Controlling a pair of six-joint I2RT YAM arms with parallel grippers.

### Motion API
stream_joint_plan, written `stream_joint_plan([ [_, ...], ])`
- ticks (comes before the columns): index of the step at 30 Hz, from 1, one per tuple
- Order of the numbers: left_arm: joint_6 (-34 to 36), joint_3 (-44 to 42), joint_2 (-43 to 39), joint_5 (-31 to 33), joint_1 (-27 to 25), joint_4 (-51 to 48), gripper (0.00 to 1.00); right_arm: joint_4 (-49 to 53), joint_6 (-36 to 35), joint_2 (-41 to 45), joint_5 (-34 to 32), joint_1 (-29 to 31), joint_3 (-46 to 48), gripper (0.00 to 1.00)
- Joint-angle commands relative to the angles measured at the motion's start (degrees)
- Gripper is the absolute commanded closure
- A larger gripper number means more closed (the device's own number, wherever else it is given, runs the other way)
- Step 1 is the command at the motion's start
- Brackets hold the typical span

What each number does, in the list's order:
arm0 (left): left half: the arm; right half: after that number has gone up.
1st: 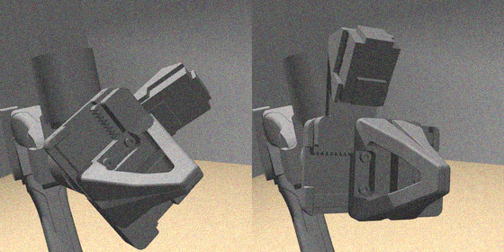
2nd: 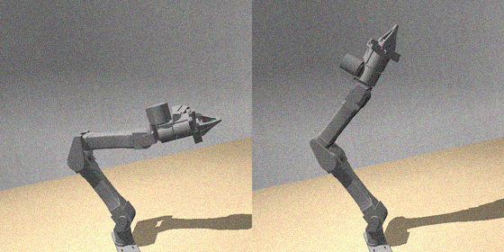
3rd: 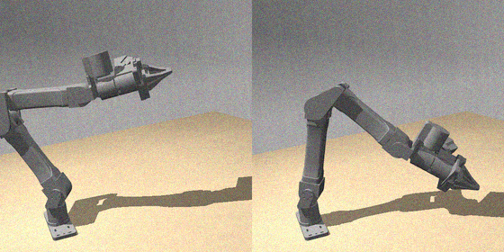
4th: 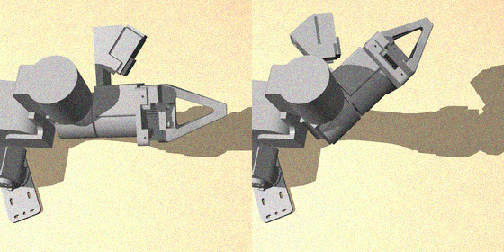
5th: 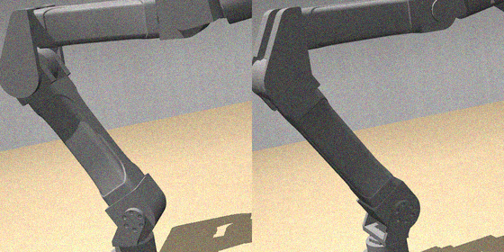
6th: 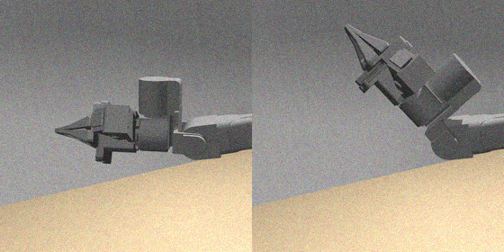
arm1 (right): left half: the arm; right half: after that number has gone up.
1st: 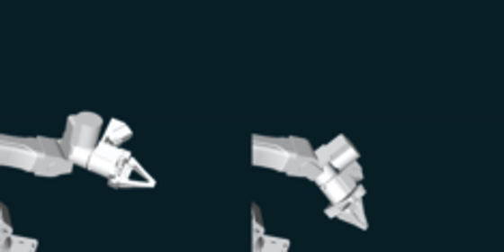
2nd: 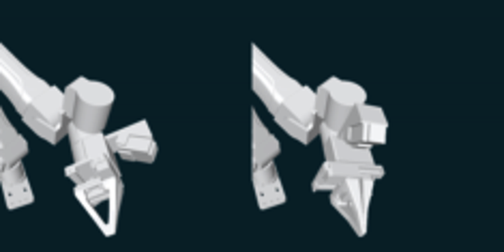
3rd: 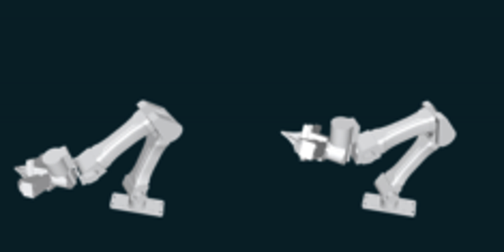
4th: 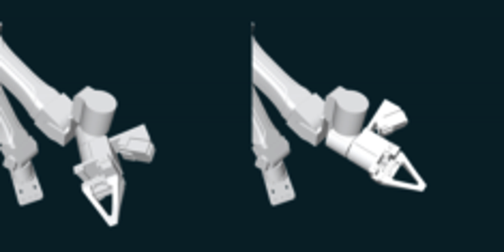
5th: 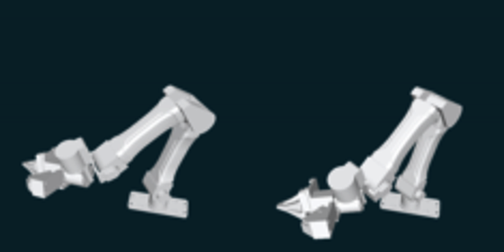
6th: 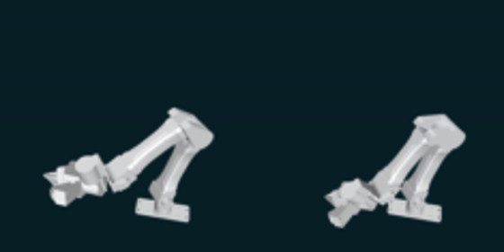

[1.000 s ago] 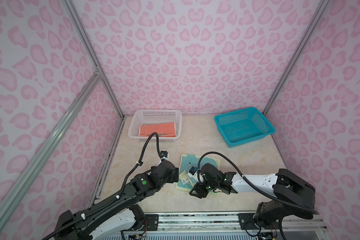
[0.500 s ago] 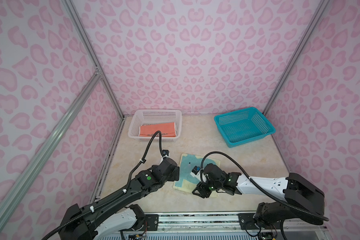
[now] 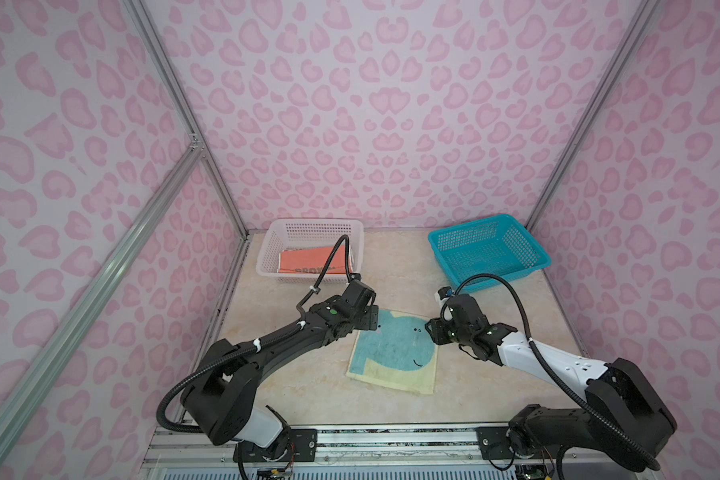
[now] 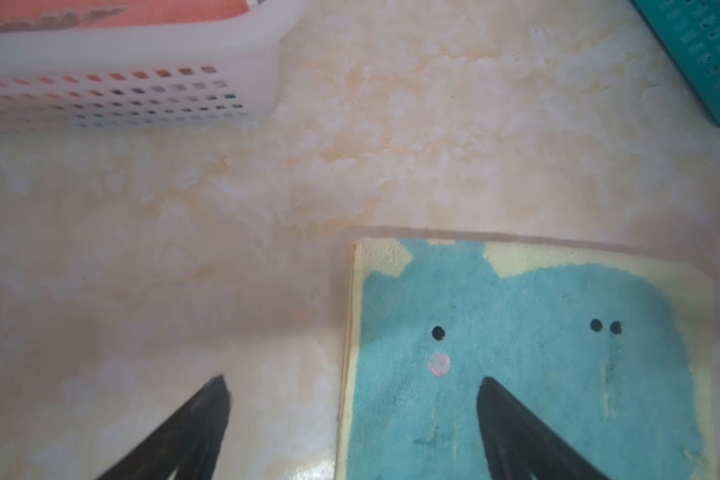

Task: Fold and stack the towels

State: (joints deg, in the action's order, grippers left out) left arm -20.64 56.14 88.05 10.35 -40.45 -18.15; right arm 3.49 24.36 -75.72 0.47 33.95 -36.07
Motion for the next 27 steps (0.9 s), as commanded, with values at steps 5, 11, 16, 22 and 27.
stream_joint_plan([
  [5,3.5,7.1,10.6,0.0,2.1,3.6,0.09,-3.8,-0.5,-6.1,-0.2,-4.6,-0.2,0.55],
  [11,5.4,10.5,16.6,2.7,2.4,5.2,0.11,-8.9,-0.3,-11.8,0.8,-5.6,-0.8,0.57],
  [16,5.2,12.2,20.2,2.7,2.3,4.8,0.19,-10.0,0.4,-15.8,1.6,-5.6,-1.9,0.60],
  [22,5.0,12.9,23.0,1.9,2.3,4.5,0.30,-9.5,0.5,-16.7,1.9,-5.6,-1.7,0.66],
  [27,4.9,13.6,24.4,0.9,2.4,4.5,0.45,-9.5,0.5,-17.0,2.6,-5.6,-1.3,0.77],
])
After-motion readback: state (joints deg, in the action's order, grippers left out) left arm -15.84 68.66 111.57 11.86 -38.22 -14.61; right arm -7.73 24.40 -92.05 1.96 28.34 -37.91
